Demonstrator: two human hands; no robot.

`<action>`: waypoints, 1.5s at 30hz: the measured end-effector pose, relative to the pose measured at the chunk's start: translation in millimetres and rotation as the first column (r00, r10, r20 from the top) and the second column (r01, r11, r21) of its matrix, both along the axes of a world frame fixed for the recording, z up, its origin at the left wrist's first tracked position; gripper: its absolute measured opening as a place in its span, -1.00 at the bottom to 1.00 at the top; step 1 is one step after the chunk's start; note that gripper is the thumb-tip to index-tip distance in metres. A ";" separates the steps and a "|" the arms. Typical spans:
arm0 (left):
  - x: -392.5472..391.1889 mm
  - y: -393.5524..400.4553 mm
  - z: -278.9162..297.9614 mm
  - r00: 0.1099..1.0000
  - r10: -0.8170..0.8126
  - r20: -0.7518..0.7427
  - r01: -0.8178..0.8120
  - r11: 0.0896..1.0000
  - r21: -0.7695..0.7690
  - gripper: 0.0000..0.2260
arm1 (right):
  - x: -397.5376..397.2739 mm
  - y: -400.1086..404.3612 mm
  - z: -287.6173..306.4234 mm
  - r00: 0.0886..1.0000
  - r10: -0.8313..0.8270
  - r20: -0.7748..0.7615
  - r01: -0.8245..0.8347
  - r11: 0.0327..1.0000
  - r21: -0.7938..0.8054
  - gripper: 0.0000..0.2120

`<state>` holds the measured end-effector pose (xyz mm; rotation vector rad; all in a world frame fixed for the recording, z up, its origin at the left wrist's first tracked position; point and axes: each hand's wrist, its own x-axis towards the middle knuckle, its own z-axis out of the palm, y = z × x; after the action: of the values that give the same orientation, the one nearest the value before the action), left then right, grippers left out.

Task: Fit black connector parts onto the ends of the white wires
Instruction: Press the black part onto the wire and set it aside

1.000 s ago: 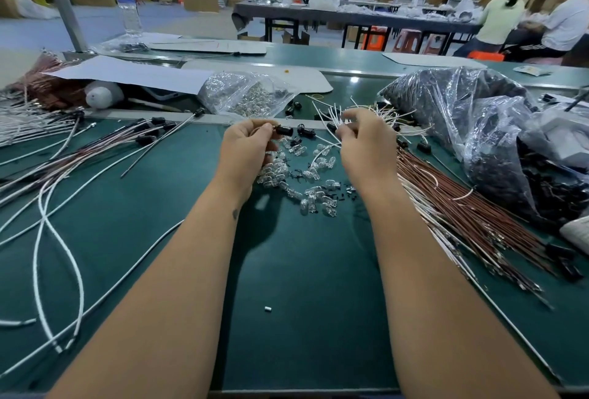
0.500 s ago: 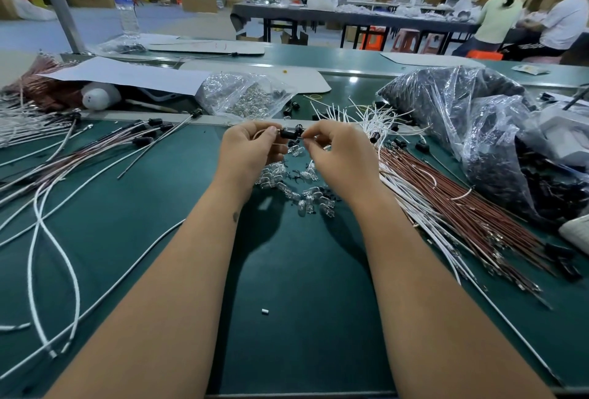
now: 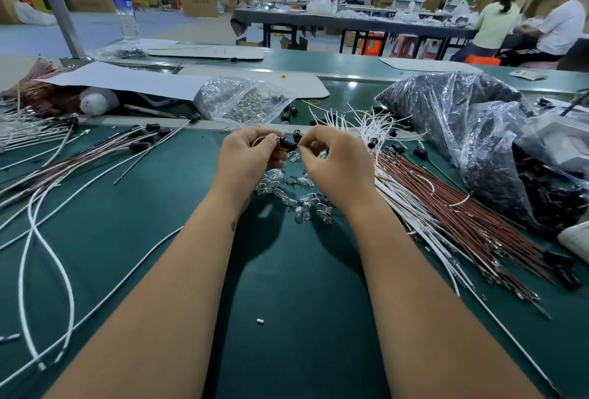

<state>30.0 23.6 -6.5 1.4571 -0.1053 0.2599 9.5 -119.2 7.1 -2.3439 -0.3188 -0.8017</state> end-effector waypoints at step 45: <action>-0.8 29.3 -0.3 0.751 0.552 0.362 -0.573 0.273 0.772 -0.91 | 12.6 -7.9 -10.8 0.987 -0.148 -0.056 0.130 0.960 -0.246 -0.85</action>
<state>29.2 52.8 -6.9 2.5022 0.3580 0.9344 22.2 -127.1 -3.7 -2.6427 -0.2319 -0.7758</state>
